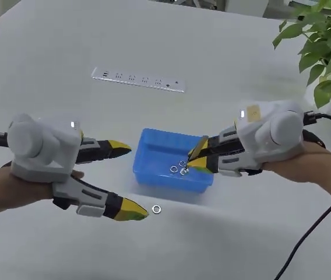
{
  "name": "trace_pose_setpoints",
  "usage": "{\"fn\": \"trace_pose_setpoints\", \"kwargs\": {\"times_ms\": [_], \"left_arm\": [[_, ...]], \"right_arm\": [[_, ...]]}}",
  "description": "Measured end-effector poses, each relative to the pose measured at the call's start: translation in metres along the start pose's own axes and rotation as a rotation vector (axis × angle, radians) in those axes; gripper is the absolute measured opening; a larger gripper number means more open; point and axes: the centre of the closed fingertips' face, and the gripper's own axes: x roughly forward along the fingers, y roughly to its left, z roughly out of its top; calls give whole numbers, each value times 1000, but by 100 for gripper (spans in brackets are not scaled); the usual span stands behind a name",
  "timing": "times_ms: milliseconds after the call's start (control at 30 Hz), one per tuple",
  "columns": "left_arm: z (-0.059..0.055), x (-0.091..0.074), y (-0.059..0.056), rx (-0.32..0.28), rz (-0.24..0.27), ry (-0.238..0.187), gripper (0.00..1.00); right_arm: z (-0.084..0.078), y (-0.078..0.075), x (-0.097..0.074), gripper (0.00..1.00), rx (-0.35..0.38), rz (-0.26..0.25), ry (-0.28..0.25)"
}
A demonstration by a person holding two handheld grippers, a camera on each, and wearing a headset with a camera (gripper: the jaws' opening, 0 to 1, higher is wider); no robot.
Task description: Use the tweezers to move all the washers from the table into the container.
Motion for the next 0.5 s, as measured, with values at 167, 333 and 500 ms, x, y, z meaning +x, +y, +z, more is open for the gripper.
{"fn": "trace_pose_setpoints", "kwargs": {"times_ms": [167, 333, 500], "left_arm": [[0, -2, 3, -11, 18, -6, 96], [0, -3, 8, -17, 36, -11, 99], [-1, -4, 12, -15, 49, -10, 99]], "right_arm": [[-7, -6, 8, 9, -2, 7, 10], [-12, -11, 16, 9, -4, 15, 20], [-17, -13, 22, 9, 1, 24, 23]]}}
